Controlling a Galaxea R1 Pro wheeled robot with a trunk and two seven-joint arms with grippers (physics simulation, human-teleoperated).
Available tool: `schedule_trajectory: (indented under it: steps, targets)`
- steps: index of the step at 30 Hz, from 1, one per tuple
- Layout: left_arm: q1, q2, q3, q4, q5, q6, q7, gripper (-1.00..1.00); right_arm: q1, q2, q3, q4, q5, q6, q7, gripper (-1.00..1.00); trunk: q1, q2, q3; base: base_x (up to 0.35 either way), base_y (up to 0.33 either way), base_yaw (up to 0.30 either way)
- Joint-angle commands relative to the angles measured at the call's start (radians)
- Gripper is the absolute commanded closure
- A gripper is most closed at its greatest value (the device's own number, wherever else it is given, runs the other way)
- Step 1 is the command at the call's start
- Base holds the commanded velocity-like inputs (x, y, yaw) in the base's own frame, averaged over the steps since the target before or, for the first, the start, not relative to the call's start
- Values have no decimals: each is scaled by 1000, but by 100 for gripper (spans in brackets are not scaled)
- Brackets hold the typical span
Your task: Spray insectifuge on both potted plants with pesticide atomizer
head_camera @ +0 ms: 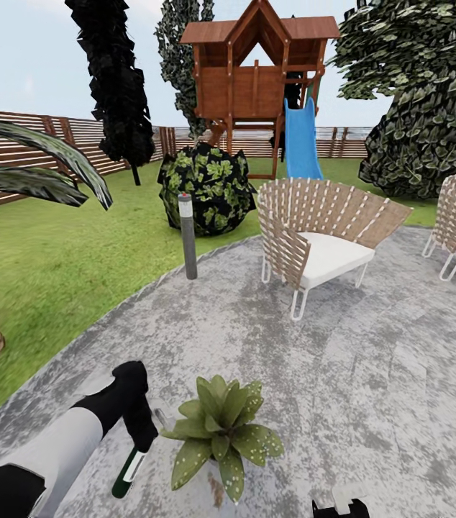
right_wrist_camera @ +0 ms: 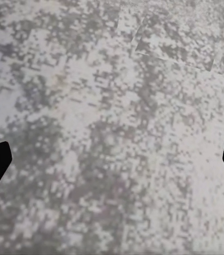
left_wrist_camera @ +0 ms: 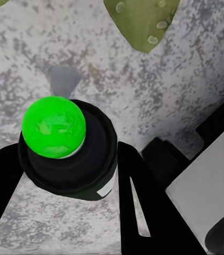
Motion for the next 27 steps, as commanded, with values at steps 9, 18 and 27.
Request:
schedule_trajectory:
  steps: [9,18,27]
  targets:
    - [-6,65,-14,0,-14,-73,-97,100,-1,-1,-7,1,12,-5,-4,-100,0,0,-1,0,0,0]
    - [-114,20,-42,-95,-14,-85,-261,100,-1,-1,-7,3,14,-4,-4,-100,0,0,-1,0,0,0]
    - [-113,4,-261,-95,-21,-206,-287,100,-1,-1,-6,1,14,-5,-4,-100,0,0,-1,0,0,0]
